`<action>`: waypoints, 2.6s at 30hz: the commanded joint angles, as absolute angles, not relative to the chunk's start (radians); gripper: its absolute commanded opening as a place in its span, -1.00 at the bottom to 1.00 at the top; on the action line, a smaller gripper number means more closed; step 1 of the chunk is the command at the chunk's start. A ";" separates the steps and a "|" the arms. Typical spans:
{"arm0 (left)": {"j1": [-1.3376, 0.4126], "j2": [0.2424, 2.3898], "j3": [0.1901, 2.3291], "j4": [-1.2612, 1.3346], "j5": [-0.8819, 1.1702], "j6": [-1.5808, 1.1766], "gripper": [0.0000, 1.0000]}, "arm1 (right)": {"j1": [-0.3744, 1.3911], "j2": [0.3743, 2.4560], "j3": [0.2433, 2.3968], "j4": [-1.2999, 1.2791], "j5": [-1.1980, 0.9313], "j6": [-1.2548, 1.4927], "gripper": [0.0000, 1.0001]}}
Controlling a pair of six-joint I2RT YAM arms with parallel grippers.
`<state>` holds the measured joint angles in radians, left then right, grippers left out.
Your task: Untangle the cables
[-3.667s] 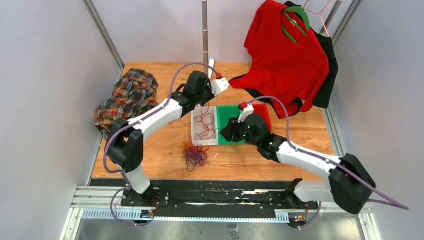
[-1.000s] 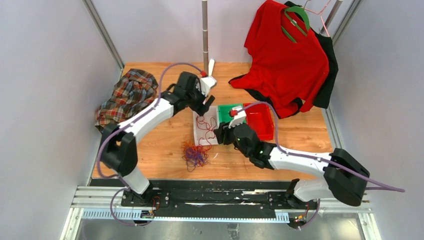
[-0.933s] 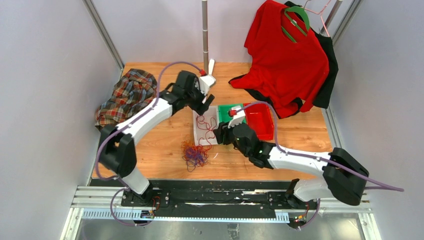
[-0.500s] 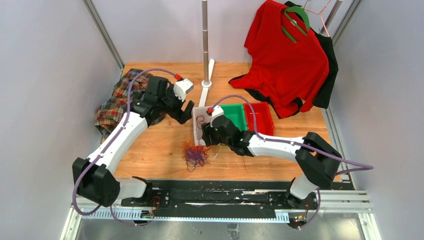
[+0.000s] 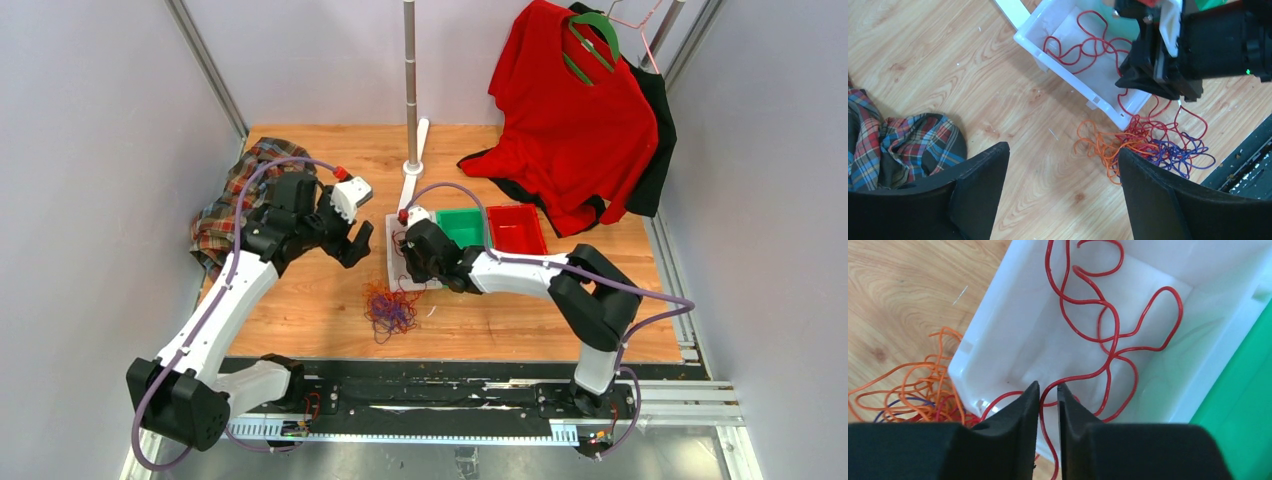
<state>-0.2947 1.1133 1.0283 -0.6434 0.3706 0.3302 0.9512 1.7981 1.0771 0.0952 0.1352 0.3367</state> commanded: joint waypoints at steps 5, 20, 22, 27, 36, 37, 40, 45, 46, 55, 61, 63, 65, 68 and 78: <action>-0.285 1.069 1.021 -0.668 0.382 0.371 0.68 | 0.895 1.801 1.178 0.046 0.108 0.264 -0.99; -0.285 1.062 1.035 -0.698 0.392 0.406 0.67 | 0.858 2.013 1.299 0.034 0.199 0.181 -0.99; -0.285 1.061 1.038 -0.710 0.395 0.409 0.67 | 0.860 2.032 1.299 0.037 0.219 0.178 -0.99; -0.281 1.043 1.025 -0.732 0.378 0.427 0.68 | 0.877 2.029 1.329 0.024 0.234 0.144 -0.94; -0.266 1.014 0.971 -0.781 0.389 0.504 0.65 | 0.890 1.854 1.351 -0.017 0.248 0.110 -0.04; -0.263 1.008 0.973 -0.785 0.396 0.505 0.65 | 0.890 1.841 1.349 -0.018 0.247 0.108 -0.04; -0.262 0.988 0.974 -0.792 0.403 0.505 0.63 | 0.890 1.807 1.355 -0.020 0.231 0.113 -0.04; -0.261 0.977 0.966 -0.805 0.408 0.512 0.60 | 0.889 1.770 1.366 -0.047 0.221 0.119 0.03; -0.261 0.977 0.965 -0.805 0.409 0.513 0.58 | 0.889 1.763 1.362 -0.048 0.220 0.117 0.03; -0.261 0.982 0.945 -0.798 0.484 0.539 0.47 | 0.883 1.650 1.247 -0.027 0.214 0.150 0.07; -0.262 1.064 0.885 -0.755 0.549 0.565 0.30 | 0.881 1.459 1.028 0.016 0.183 0.178 0.12; -0.267 1.098 0.869 -0.728 0.548 0.556 0.25 | 0.883 1.390 0.968 0.016 0.194 0.195 0.18; -0.271 1.125 0.851 -0.683 0.537 0.543 0.20 | 0.883 1.325 0.906 0.037 0.214 0.221 0.23; -0.274 1.170 0.814 -0.616 0.532 0.559 0.11 | 0.884 1.258 0.835 0.075 0.222 0.255 0.26; -0.285 1.273 0.785 -0.579 0.611 0.659 -0.12 | 0.884 1.278 0.832 0.076 0.193 0.291 0.21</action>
